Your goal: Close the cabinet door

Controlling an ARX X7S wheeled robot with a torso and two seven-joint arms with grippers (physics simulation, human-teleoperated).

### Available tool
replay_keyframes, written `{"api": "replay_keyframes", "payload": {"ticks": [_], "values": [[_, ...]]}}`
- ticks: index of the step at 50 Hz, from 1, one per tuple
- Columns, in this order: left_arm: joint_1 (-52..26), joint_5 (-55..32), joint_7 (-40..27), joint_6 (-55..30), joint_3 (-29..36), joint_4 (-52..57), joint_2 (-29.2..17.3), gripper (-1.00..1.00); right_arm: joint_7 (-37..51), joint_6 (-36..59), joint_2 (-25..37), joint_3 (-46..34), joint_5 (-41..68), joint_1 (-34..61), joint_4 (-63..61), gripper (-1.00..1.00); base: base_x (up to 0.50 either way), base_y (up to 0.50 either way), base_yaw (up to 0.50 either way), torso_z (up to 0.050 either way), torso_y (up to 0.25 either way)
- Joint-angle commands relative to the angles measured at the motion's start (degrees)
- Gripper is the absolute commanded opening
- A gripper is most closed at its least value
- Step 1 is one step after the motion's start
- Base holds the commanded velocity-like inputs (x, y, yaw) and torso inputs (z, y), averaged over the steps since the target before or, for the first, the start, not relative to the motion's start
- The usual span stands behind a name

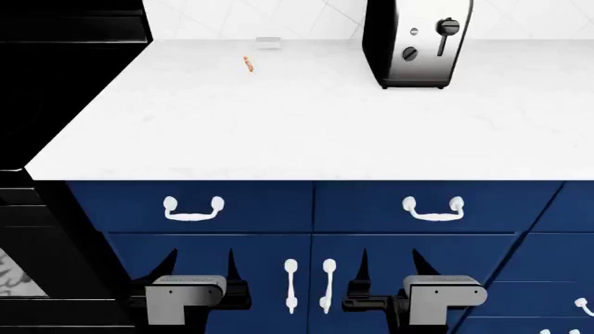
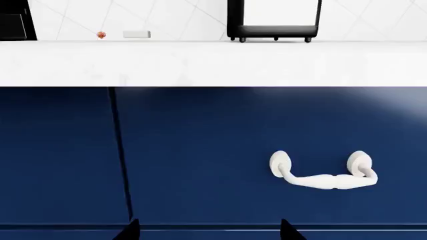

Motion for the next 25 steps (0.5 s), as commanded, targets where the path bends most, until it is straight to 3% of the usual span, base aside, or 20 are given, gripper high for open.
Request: {"api": "replay_keyframes", "payload": {"ticks": [1,14,25], "values": [[-0.21,-0.26,-0.99,0.29,1.49,-0.55,-0.97,1.0,1.18,0.05,0.91,-1.31,0.57,-0.04,0.02,1.0,0.0,0.0,0.0,0.0,0.0],[-0.85,-2.37,-1.62,0.47,5.06,-1.77,-2.98,1.0,3.09,0.4,2.98,-4.52,1.77,-0.11,-0.11,1.0,0.0,0.0,0.0,0.002,0.0],[-1.02,-2.99,-2.57,0.21,6.49,-2.12,-3.95,1.0,4.45,0.27,3.8,-5.74,2.5,-0.05,0.44,1.0,0.0,0.0,0.0,0.05,0.0]]}}
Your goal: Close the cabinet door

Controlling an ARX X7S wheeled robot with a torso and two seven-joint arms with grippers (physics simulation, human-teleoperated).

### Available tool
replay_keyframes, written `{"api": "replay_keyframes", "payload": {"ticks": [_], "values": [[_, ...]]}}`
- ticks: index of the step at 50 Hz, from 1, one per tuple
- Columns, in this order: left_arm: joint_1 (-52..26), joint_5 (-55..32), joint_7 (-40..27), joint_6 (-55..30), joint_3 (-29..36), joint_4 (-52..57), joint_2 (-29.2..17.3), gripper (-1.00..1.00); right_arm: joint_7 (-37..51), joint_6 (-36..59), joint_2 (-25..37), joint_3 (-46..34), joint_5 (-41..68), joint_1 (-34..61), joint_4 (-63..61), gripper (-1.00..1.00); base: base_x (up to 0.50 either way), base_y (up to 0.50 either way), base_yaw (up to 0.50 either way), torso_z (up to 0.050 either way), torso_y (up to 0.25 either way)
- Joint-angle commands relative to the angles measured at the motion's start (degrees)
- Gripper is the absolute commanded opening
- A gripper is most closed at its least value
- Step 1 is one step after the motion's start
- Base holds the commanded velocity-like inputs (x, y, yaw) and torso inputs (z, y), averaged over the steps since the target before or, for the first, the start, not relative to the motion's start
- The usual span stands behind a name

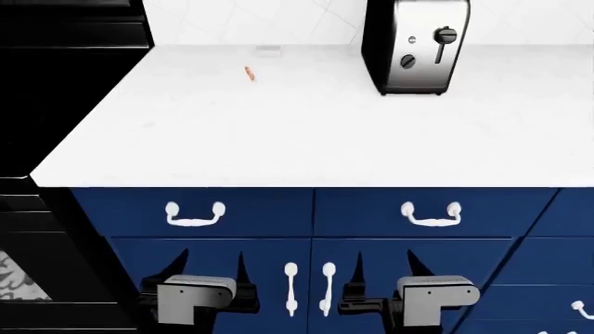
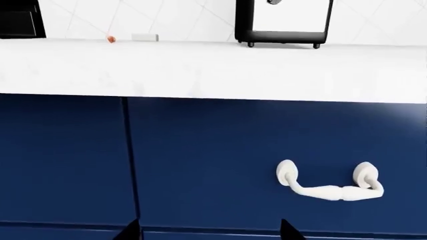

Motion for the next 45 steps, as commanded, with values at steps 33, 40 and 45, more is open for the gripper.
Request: {"api": "replay_keyframes", "payload": {"ticks": [33,40,45], "values": [[-0.33,-3.93,-2.43,0.68,4.0,-0.31,-3.07,1.0,3.9,-0.25,2.69,-3.96,3.15,0.59,2.03,1.0,0.0,0.0,0.0,0.05,0.0],[-0.43,-4.55,-2.61,0.84,4.44,-0.26,-3.45,1.0,4.24,0.05,2.99,-4.42,3.66,0.56,1.72,1.0,0.0,0.0,0.0,0.05,0.0],[-0.48,-4.42,-3.08,1.93,4.72,-0.45,-3.64,1.0,4.56,0.5,3.31,-4.9,3.79,0.69,1.3,1.0,0.0,0.0,0.0,0.05,0.0]]}}
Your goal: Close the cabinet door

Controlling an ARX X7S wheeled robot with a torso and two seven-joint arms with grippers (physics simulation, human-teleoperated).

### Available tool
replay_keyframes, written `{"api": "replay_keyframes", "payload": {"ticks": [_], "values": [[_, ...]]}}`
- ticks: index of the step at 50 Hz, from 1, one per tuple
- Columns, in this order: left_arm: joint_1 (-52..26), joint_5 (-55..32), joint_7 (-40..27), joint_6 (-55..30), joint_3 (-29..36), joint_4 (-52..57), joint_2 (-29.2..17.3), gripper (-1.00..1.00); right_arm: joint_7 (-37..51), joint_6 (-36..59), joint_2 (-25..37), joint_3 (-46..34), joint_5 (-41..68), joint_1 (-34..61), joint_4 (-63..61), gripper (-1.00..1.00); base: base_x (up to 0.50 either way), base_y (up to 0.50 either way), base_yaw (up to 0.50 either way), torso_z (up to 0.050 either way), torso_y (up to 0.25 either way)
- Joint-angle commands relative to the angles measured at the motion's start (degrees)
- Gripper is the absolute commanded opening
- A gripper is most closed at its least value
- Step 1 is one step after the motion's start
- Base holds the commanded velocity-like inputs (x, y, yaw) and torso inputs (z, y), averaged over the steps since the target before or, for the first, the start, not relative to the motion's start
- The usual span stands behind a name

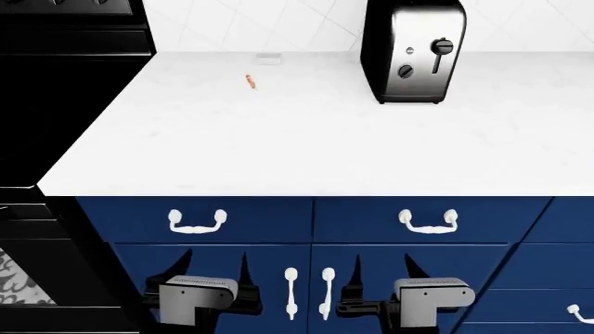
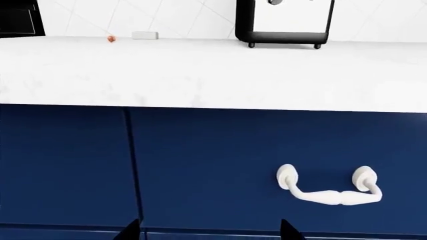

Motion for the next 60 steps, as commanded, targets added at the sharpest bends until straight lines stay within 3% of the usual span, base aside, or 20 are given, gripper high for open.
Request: {"api": "replay_keyframes", "payload": {"ticks": [1,28,36,41,48,60], "values": [[0.01,-0.07,-1.08,1.56,0.63,-0.05,-0.57,1.0,0.78,0.51,0.65,-1.01,0.43,0.06,-0.58,1.0,0.0,0.0,0.0,0.05,0.0],[-0.16,-0.41,-3.46,2.68,1.86,-1.01,-1.45,1.0,2.83,-0.43,1.82,-3.02,0.05,0.16,0.46,1.0,0.0,0.43,0.0,0.0,0.0],[-0.12,-0.02,-5.32,1.43,1.54,1.32,-1.93,1.0,4.48,2.22,2.14,-2.4,0.69,0.15,-1.72,1.0,0.0,0.0,0.0,0.0,0.0],[-1.12,-0.61,-6.43,-6.41,0.43,10.97,-3.98,1.0,8.68,12.05,3.52,-2.07,-2.78,0.63,-10.42,1.0,0.0,0.0,0.0,0.0,0.0],[-3.34,-1.28,-9.16,-15.05,-2.54,25.81,-6.83,1.0,11.11,32.77,5.53,1.05,-3.8,3.78,-29.45,1.0,0.0,0.0,0.0,0.0,0.0],[-13.73,-6.88,-9.89,-34.75,-5.79,47.53,-11.12,1.0,7.77,45.58,10.35,4.3,-0.99,9.93,-52.46,1.0,0.0,0.0,0.0,0.0,0.0]]}}
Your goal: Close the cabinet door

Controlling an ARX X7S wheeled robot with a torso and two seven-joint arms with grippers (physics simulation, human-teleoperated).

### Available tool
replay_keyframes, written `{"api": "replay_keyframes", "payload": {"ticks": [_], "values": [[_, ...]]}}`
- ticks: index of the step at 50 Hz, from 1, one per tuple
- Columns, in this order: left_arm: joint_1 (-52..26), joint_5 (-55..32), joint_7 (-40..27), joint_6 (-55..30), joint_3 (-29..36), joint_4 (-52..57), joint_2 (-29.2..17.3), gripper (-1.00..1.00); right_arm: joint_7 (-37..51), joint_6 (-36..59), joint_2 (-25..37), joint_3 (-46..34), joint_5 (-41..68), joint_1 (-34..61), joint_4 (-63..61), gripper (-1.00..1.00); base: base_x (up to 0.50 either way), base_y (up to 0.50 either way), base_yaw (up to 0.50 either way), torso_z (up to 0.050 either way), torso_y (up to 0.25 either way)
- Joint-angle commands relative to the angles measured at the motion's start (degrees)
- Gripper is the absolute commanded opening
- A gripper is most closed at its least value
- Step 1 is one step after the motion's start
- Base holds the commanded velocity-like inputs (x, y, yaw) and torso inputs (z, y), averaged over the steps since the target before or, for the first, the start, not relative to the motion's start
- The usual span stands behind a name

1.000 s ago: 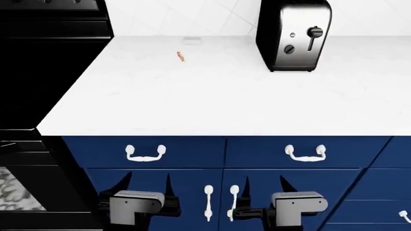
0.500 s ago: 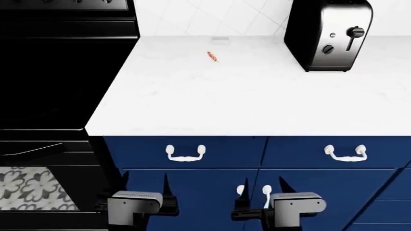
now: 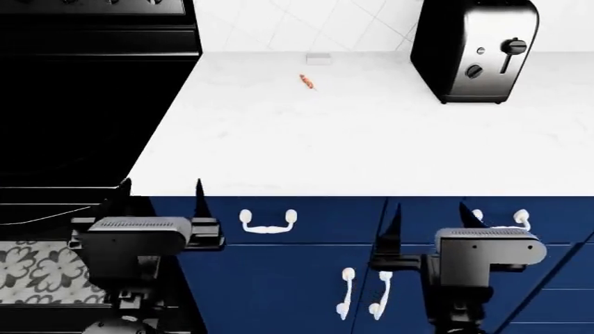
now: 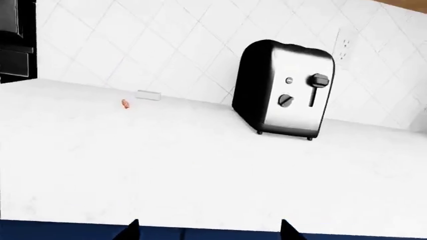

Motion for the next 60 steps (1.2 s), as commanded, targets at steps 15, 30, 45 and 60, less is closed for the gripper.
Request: {"api": "replay_keyframes", "payload": {"ticks": [15,30,45,60], "values": [[-24.37,-9.85,-4.94,-35.82,-7.95,32.69,-6.92,1.0,41.86,17.3,34.1,-3.64,47.65,26.87,-29.05,1.0,0.0,0.0,0.0,0.0,0.0],[-38.38,-41.93,-37.34,-25.59,0.38,32.84,-32.87,1.0,62.43,-2.03,56.5,-32.59,63.38,57.38,-29.08,1.0,0.0,0.0,0.0,0.0,0.0],[-60.71,-55.41,-52.88,-13.57,19.88,32.84,-48.98,1.0,70.61,-19.29,61.91,-100.75,67.39,125.69,-29.09,1.0,0.0,0.0,0.0,0.0,0.0],[-79.84,-56.11,-58.87,-3.16,43.11,32.85,-56.64,1.0,69.79,-21.33,62.44,-104.34,65.82,130.13,-29.09,1.0,0.05,0.0,0.0,0.0,0.0]]}}
